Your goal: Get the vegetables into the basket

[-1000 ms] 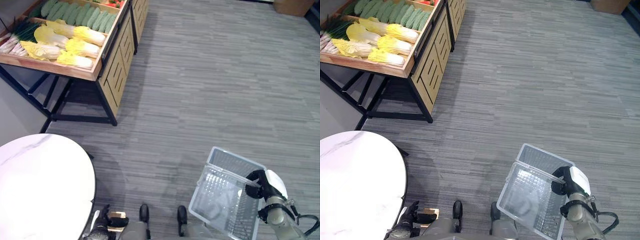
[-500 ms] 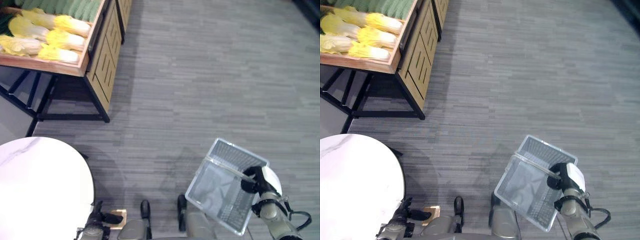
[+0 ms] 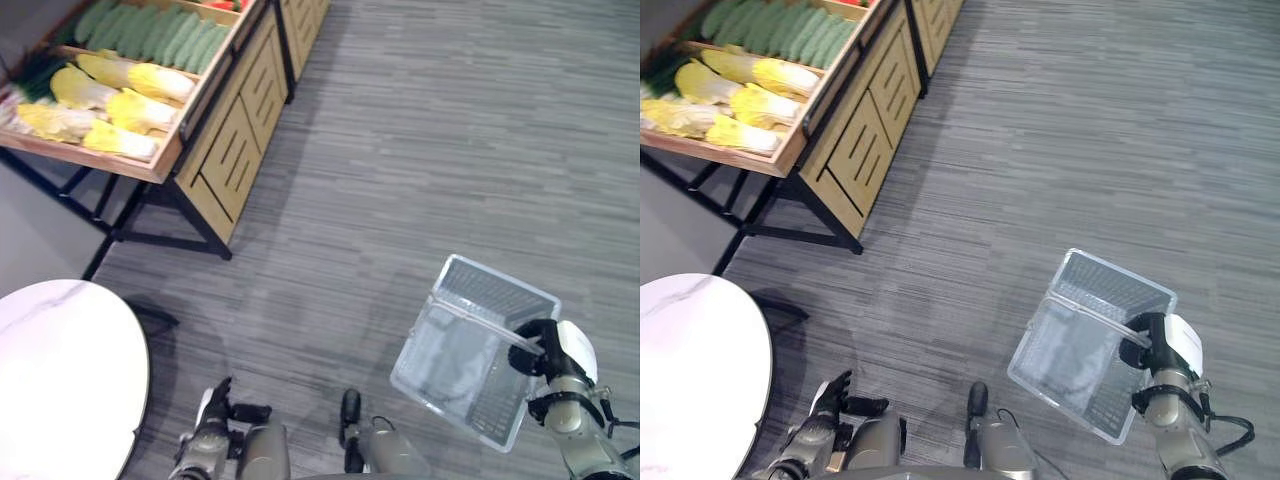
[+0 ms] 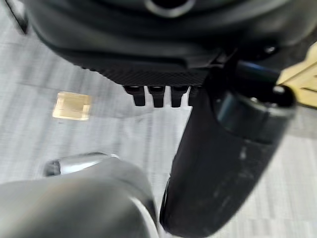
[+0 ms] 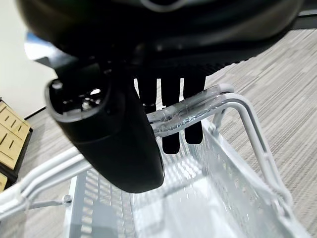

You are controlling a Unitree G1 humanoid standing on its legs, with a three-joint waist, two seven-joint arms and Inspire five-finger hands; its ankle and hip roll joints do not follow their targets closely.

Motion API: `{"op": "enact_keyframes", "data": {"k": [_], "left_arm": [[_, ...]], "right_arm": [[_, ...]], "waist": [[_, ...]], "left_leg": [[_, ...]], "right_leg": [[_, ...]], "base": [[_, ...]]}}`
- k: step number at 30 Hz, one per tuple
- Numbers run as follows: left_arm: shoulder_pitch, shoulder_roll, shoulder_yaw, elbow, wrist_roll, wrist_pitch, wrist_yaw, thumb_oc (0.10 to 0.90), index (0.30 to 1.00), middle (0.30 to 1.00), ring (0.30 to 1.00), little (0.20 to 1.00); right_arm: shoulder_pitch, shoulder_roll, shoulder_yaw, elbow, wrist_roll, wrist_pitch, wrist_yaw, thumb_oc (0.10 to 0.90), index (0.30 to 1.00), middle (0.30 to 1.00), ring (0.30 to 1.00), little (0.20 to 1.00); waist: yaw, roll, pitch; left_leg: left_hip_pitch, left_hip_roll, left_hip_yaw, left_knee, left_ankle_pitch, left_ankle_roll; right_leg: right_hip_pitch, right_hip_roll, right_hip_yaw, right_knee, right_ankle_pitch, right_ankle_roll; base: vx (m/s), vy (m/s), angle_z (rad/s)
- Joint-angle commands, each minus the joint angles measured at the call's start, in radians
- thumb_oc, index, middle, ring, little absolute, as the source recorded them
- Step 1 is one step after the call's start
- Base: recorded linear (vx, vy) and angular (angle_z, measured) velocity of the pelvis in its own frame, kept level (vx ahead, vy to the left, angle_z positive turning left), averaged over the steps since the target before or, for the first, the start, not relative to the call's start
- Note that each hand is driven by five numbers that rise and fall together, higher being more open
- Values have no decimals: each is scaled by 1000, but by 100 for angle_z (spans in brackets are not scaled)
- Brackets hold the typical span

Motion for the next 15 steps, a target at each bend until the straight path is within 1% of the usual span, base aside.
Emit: {"op": "enact_keyframes", "data": {"k": [1, 2, 3, 4, 5, 6, 8, 10, 11, 12, 15], "left_arm": [[21, 32, -29, 25, 2, -3, 50, 900, 1000, 1000, 1000, 1000], [24, 35, -22, 39, 2, -2, 52, 900, 1000, 1000, 1000, 1000], [31, 35, -20, 42, 3, -1, 52, 900, 1000, 1000, 1000, 1000], [40, 36, -19, 41, 6, 1, 49, 900, 1000, 1000, 1000, 1000], [41, 36, -19, 41, 6, 1, 49, 900, 1000, 1000, 1000, 1000], [44, 37, -20, 44, 13, -1, 48, 900, 1000, 1000, 1000, 1000], [42, 37, -29, 44, 26, -1, 43, 900, 1000, 1000, 1000, 1000], [27, 53, -41, 37, 38, -3, 44, 900, 1000, 1000, 1000, 1000], [23, 60, -43, 30, 39, -3, 47, 900, 1000, 1000, 1000, 1000], [17, 73, -37, 29, 35, -4, 52, 900, 1000, 1000, 1000, 1000], [5, 92, -20, 30, 27, -7, 64, 900, 1000, 1000, 1000, 1000]], "right_arm": [[-47, -83, -78, -79, 34, -56, -110, 400, 300, 300, 300, 300], [-53, -81, -64, -62, 26, -54, -110, 400, 300, 300, 300, 300], [-56, -75, -53, -58, 22, -54, -106, 400, 300, 300, 300, 300], [-56, -72, -44, -63, 18, -51, -97, 400, 300, 300, 300, 300], [-56, -71, -44, -63, 18, -51, -97, 400, 300, 300, 300, 300], [-55, -66, -41, -67, 14, -47, -96, 400, 300, 300, 300, 300], [-49, -52, -46, -66, 14, -43, -94, 400, 300, 300, 300, 300], [-72, -25, -37, -64, 18, -39, -102, 400, 300, 300, 300, 300], [-86, -19, -27, -57, 19, -38, -103, 400, 300, 300, 300, 300], [-104, -9, -9, -58, 16, -36, -104, 400, 300, 300, 300, 300], [-124, 0, 12, -43, 13, -37, -107, 400, 300, 300, 300, 300]], "waist": [[5, 3, 7], [25, 10, 2], [30, 8, -3], [35, 8, -10], [37, 6, -9], [38, 4, -15], [39, -3, -24], [42, -29, -21], [45, -37, -19], [47, -47, -15], [54, -63, -9]], "left_leg": [[75, 8, -15, -212, 79, 64], [56, 25, -39, -281, 126, 53], [62, 24, -42, -272, 129, 52], [76, 19, -44, -276, 114, 58], [78, 18, -41, -277, 113, 58], [83, 11, -31, -278, 115, 61], [87, -9, -7, -272, 103, 72], [73, -41, 29, -213, 46, 105], [69, -45, 42, -200, 32, 112], [68, -52, 66, -185, 11, 121], [78, -59, 94, -189, -6, 134]], "right_leg": [[-13, -77, 131, 87, 36, 80], [20, -65, 159, 90, 12, 82], [37, -64, 175, 93, 1, 84], [46, -66, 189, 97, -9, 88], [47, -67, 192, 98, -10, 88], [59, -74, 197, 95, -11, 91], [71, -98, 204, 89, -9, 106], [55, -142, 232, 94, 18, 136], [44, -150, 239, 97, 33, 142], [33, -164, 241, 102, 63, 153], [6, -175, 238, 122, 114, 168]], "base": [[416, 204, -30], [397, 186, -77], [392, 223, -67], [184, 128, -46], [177, 158, -46], [178, 184, -86], [239, 296, -74], [188, 372, -46], [121, 315, -63], [87, 220, -62], [81, 147, -46]]}}
